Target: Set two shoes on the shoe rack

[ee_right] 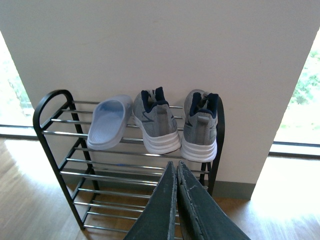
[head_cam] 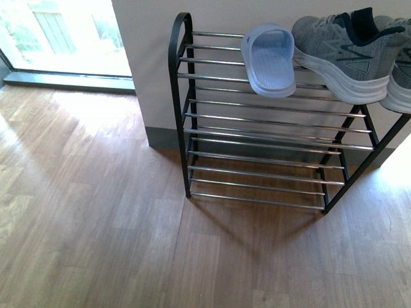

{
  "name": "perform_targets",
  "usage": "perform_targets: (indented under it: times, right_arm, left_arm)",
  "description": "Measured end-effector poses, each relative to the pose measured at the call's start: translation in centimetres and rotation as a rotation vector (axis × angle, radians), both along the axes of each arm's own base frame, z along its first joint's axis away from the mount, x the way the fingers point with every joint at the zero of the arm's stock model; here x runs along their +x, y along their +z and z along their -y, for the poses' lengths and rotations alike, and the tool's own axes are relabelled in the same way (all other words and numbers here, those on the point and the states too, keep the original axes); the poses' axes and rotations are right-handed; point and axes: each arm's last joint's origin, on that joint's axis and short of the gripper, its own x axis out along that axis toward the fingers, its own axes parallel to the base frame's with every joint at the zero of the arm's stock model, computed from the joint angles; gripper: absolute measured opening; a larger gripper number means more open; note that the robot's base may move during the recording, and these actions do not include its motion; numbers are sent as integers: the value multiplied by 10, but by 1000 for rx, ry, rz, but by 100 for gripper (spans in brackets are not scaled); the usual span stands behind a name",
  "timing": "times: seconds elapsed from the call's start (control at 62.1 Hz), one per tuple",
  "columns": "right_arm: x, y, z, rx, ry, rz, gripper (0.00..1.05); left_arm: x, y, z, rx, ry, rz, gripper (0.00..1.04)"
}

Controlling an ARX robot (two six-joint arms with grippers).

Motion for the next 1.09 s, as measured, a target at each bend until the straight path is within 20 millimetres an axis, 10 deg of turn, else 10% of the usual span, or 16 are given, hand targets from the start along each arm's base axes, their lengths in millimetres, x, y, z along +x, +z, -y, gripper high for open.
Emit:
perform_targets:
  times: [0.145,0.547,0.724,1.094]
  right_arm:
    - [0,0,0,0,0,1,2]
    - [0,0,0,0,0,1,68]
    - [0,0,0,0,0,1,96]
    - [0,0,0,0,0,1,96]
  left_arm:
    - [0,0,0,0,-1,0,2]
    - [14,3,4,174,-48,41,2]
    - [65,4,24,182,-233,6,2]
    - [200,-12,110,-166,-567,-8,2]
